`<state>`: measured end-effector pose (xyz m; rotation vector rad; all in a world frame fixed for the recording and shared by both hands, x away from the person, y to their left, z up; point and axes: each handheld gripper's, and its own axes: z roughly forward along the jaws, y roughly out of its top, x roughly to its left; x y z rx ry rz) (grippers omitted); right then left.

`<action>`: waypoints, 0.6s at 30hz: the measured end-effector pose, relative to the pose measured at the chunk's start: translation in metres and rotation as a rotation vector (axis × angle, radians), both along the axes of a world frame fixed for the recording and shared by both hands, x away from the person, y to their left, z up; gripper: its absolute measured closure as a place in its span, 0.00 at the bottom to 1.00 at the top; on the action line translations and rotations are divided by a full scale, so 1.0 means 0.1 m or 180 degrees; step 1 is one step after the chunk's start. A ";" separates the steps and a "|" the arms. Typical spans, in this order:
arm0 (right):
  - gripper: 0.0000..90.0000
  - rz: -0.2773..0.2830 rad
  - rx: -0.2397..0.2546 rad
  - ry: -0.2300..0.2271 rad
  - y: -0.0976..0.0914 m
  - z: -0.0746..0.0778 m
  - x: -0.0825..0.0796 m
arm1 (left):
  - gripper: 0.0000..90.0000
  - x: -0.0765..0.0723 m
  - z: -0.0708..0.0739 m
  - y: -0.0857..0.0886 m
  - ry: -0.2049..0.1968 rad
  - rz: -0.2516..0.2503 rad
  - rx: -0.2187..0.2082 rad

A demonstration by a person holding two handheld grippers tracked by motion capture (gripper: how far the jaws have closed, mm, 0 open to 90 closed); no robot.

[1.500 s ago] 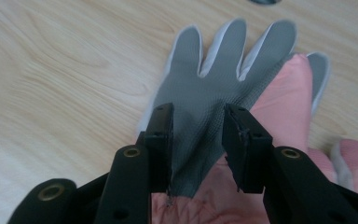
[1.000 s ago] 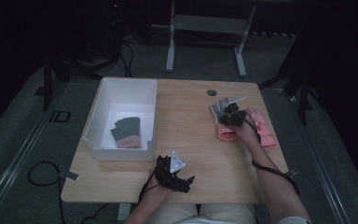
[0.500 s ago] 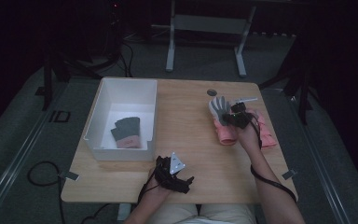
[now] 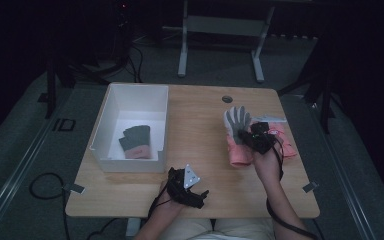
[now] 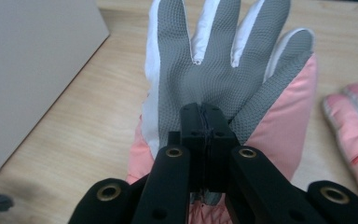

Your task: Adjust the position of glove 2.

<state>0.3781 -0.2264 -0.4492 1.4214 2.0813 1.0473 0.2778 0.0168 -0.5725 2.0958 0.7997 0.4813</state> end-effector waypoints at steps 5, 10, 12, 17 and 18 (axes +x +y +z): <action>0.99 -0.0075 -0.0019 0.0063 0.07 -0.17 -0.10 | 0.00 0.00 0.00 0.01 -0.0019 0.0031 -0.0021; 0.99 -0.0104 -0.0063 0.0168 0.14 -0.37 -0.11 | 0.00 0.00 -0.01 0.00 -0.0040 0.0029 0.0028; 0.99 -0.0117 -0.0079 0.0217 0.18 -0.46 -0.09 | 0.00 0.00 -0.01 -0.01 -0.0041 0.0016 0.0040; 0.98 -0.0044 -0.0059 0.0390 0.28 -0.65 -0.05 | 0.00 0.01 -0.01 -0.01 -0.0031 0.0015 0.0023; 0.98 -0.0032 -0.0068 0.0418 0.31 -0.70 -0.04 | 0.00 0.01 -0.01 -0.01 -0.0031 0.0015 0.0023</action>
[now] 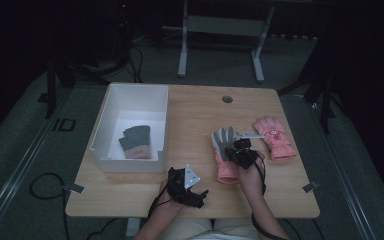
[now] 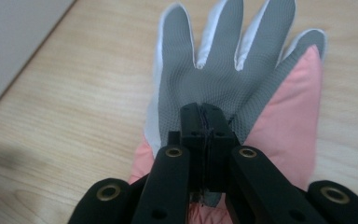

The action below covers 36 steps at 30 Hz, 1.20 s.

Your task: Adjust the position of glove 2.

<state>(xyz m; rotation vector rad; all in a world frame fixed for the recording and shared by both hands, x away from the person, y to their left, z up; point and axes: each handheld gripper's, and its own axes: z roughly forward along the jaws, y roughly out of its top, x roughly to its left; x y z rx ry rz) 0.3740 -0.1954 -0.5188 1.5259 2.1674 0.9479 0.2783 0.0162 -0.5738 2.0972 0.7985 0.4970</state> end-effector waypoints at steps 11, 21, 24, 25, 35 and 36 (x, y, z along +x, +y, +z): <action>0.94 -0.0007 -0.0033 0.0079 0.18 -0.18 0.05 | 0.00 0.01 0.00 0.00 0.0017 -0.0041 0.0002; 0.78 0.0126 0.0197 -0.0339 -0.05 0.26 -0.03 | 0.00 0.01 0.01 0.00 0.0007 -0.0075 -0.0019; 0.77 0.0213 0.0136 -0.0564 -0.29 0.39 -0.01 | 0.00 0.01 0.01 0.00 0.0016 -0.0075 -0.0027; 0.77 0.0199 0.0048 -0.0613 -0.38 0.41 0.00 | 0.00 0.01 0.01 0.00 0.0016 -0.0075 -0.0027; 0.77 0.0021 -0.0208 -0.0780 -1.29 0.50 0.20 | 0.00 -0.01 0.02 0.01 0.0033 -0.0089 -0.0059; 0.76 -0.0040 -0.0296 -0.0746 -1.47 0.48 0.26 | 0.00 -0.01 0.02 0.02 0.0029 -0.0092 -0.0066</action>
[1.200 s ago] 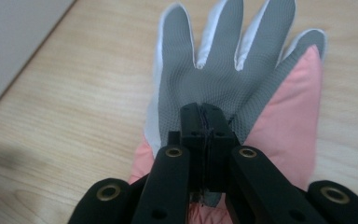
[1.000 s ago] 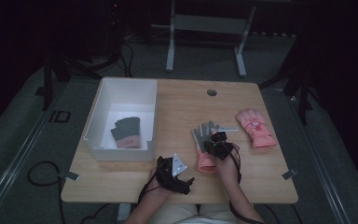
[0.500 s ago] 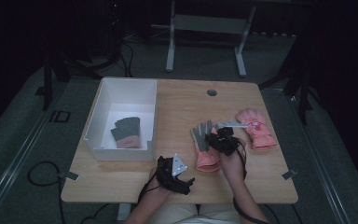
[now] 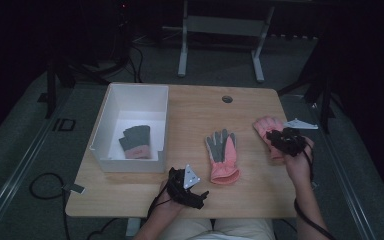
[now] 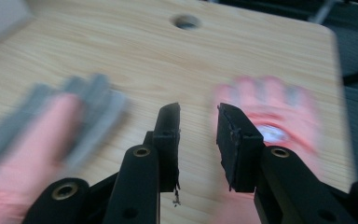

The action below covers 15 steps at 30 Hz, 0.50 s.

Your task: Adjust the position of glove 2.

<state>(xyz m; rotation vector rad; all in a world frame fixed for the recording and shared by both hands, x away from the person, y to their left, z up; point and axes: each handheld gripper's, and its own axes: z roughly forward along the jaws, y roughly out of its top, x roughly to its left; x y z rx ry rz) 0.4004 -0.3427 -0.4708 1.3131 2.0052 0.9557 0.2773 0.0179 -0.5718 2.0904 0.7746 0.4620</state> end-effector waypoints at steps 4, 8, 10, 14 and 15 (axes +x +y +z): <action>0.72 -0.0082 -0.0071 0.0115 -0.27 -0.07 0.16 | 0.00 0.02 -0.01 -0.01 0.0018 0.0021 0.0013; 0.68 -0.0098 -0.0057 0.0249 -0.39 -0.19 0.33 | 0.00 0.01 0.00 0.00 0.0008 0.0011 0.0007; 0.68 -0.0099 -0.0099 0.0275 -0.40 -0.22 0.38 | 0.00 0.01 0.00 0.00 0.0014 0.0011 -0.0003; 0.62 -0.0110 -0.0235 0.0379 -0.45 -0.38 0.56 | 0.00 0.02 -0.01 0.01 0.0023 0.0022 -0.0002; 0.62 -0.0110 -0.0235 0.0379 -0.45 -0.38 0.56 | 0.00 0.02 0.00 0.01 0.0022 0.0017 -0.0009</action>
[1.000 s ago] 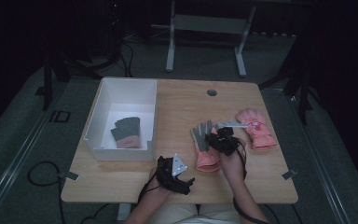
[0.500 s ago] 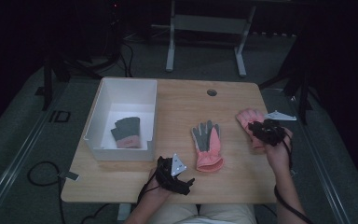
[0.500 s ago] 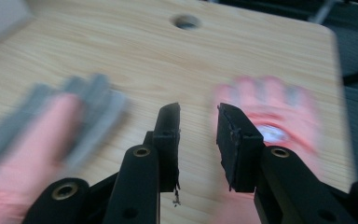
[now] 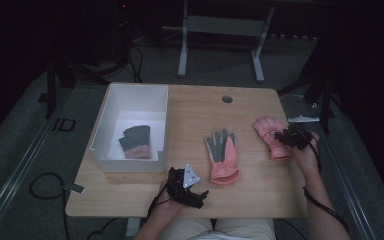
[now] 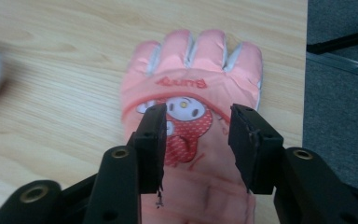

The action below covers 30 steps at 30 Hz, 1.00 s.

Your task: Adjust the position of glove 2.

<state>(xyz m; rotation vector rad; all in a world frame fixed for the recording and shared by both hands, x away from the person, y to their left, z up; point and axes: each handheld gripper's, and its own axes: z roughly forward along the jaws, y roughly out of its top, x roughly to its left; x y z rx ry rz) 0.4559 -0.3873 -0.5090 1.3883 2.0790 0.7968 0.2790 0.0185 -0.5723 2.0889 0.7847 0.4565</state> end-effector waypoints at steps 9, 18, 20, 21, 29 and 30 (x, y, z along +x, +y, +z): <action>0.72 -0.0120 0.0085 0.0061 -0.01 -0.24 0.09 | 0.00 0.00 0.00 0.02 0.0013 0.0010 -0.0071; 0.97 -0.0344 0.0192 0.0100 0.07 -0.18 0.05 | 0.00 0.01 0.00 0.02 0.0034 -0.0001 -0.0061; 0.98 -0.0415 0.0240 0.0088 0.10 -0.07 -0.03 | 0.00 0.01 0.00 0.02 0.0030 -0.0006 -0.0038; 0.98 -0.0450 0.0267 0.0072 0.12 -0.02 -0.07 | 0.00 0.01 0.00 0.02 0.0027 -0.0011 -0.0056; 0.98 -0.0602 0.0430 -0.0205 0.41 0.35 -0.58 | 0.00 0.01 0.00 0.02 0.0017 -0.0015 -0.0031; 0.98 -0.0602 0.0430 -0.0205 0.41 0.35 -0.58 | 0.00 0.01 0.00 0.02 0.0010 -0.0014 -0.0019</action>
